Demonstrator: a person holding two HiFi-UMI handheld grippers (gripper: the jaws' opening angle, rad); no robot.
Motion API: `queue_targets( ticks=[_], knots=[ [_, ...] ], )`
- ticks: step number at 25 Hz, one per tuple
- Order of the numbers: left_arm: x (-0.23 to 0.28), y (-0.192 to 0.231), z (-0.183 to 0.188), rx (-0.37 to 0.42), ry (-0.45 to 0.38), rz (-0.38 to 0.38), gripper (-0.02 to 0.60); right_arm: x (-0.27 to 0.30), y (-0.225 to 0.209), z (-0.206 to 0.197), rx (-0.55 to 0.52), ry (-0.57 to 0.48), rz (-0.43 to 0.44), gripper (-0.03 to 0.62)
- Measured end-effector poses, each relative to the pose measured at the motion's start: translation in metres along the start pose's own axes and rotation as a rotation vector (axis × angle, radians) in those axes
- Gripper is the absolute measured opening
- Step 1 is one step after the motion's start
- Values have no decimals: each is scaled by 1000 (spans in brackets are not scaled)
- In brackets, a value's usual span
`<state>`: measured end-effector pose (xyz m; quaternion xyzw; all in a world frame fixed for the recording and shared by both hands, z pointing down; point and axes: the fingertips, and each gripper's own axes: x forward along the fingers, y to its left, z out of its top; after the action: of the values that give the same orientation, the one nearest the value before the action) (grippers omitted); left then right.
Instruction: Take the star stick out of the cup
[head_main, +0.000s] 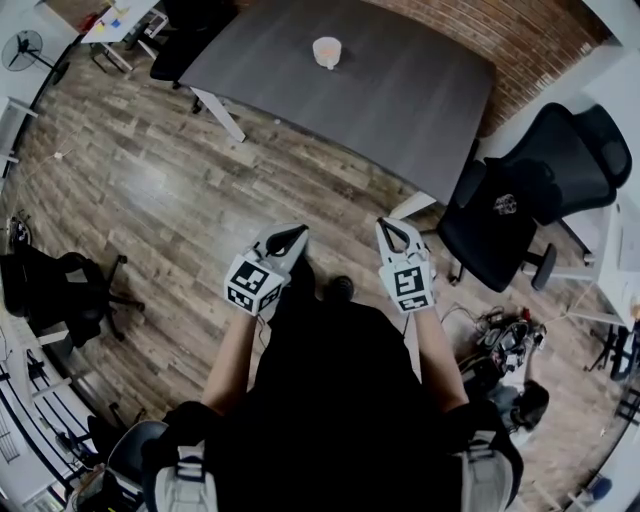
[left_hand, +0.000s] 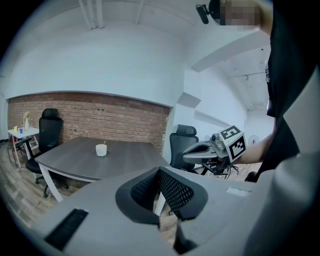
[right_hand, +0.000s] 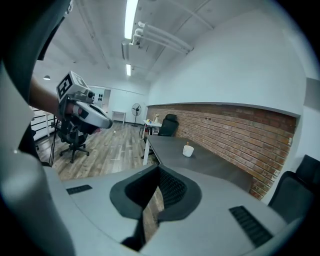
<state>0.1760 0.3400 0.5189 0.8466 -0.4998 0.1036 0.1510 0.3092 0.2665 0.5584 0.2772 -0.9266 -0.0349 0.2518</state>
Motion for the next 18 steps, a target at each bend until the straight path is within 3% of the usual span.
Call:
queue_targets(
  ticks=[18],
  knots=[
    [29,104,30,34,21,-62,2,91,-17,40,38,23,-32,-2]
  ],
)
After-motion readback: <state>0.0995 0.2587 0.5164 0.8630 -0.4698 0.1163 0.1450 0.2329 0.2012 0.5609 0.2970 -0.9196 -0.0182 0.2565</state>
